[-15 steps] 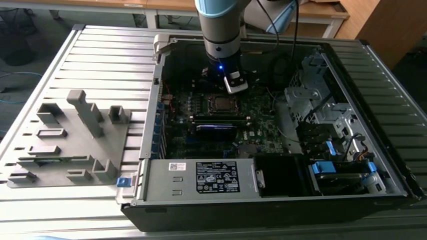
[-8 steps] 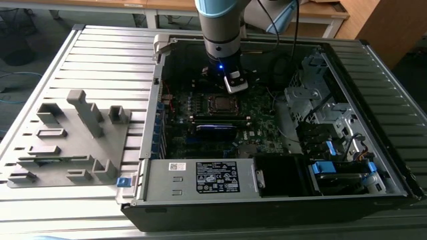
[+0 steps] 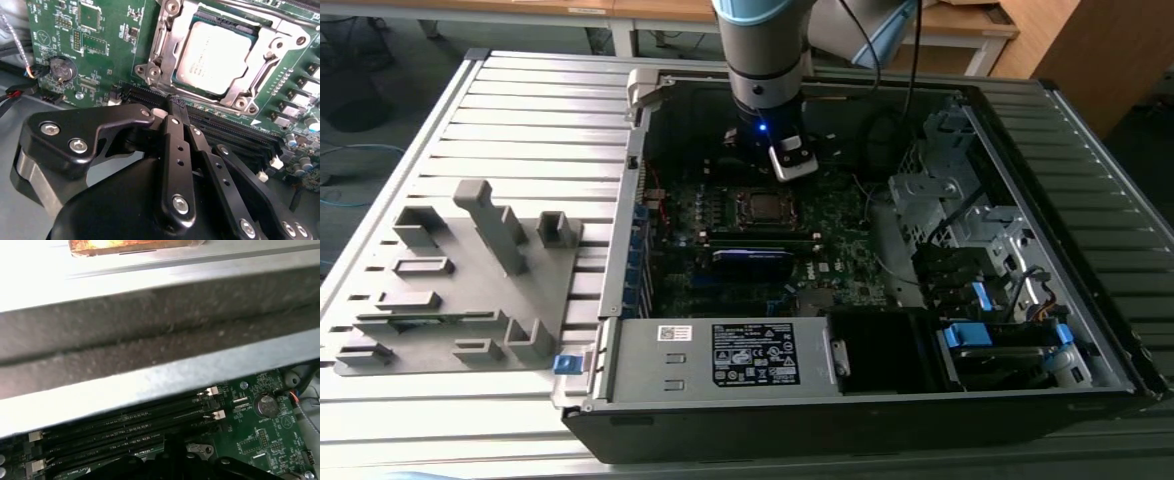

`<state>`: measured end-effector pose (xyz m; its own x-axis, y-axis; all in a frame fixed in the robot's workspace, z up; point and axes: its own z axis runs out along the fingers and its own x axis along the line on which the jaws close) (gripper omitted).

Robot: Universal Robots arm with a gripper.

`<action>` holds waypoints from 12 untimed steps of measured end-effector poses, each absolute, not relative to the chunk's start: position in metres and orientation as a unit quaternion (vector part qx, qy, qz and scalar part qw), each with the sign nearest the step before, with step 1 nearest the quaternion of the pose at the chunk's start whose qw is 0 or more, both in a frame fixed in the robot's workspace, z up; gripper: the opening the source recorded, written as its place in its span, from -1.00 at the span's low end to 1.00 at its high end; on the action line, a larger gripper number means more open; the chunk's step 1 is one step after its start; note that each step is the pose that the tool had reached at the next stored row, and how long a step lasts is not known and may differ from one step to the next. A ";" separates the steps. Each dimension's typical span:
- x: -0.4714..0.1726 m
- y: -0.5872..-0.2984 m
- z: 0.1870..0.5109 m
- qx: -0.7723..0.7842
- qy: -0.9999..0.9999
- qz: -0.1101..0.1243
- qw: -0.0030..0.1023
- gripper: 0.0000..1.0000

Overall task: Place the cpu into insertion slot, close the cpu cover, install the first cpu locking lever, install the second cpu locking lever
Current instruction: 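Install the first cpu locking lever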

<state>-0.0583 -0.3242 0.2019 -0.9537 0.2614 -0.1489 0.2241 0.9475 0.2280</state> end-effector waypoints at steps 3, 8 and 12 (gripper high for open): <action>-0.058 -0.324 0.207 0.124 0.983 0.105 0.089 -0.79; -0.058 -0.324 0.211 0.124 0.983 0.105 0.089 -0.79; -0.058 -0.324 0.211 0.123 0.983 0.105 0.089 -0.79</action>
